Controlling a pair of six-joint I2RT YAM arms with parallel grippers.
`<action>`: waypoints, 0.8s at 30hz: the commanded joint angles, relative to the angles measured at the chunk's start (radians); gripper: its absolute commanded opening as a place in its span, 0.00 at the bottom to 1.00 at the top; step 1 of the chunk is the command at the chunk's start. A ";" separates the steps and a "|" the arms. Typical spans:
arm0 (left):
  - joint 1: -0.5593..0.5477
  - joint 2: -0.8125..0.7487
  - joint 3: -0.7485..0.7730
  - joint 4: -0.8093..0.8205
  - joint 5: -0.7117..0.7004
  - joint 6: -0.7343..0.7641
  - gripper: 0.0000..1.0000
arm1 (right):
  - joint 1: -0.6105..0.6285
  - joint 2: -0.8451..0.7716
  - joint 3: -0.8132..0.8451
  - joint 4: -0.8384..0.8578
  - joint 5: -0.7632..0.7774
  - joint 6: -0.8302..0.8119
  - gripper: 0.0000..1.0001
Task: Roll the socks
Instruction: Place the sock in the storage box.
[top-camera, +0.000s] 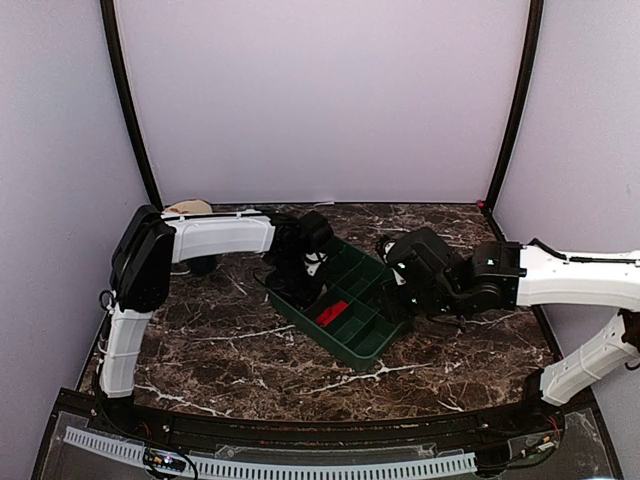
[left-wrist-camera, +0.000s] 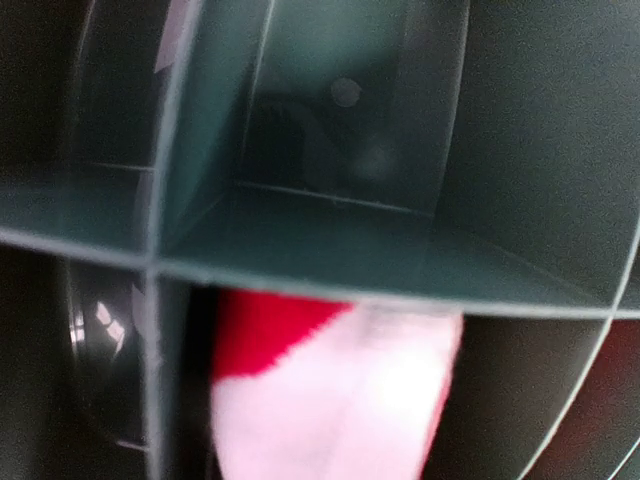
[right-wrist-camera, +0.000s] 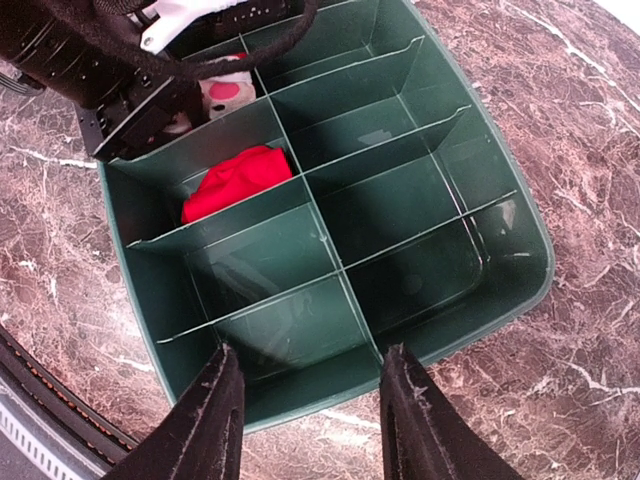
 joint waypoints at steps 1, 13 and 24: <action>-0.005 0.018 -0.024 -0.036 0.018 0.009 0.31 | -0.015 0.009 -0.001 0.035 -0.002 -0.015 0.43; -0.004 0.018 0.080 -0.101 0.008 0.021 0.42 | -0.030 0.042 0.026 0.043 -0.011 -0.032 0.43; -0.004 0.014 0.160 -0.160 0.002 0.031 0.48 | -0.034 0.068 0.053 0.045 -0.017 -0.039 0.43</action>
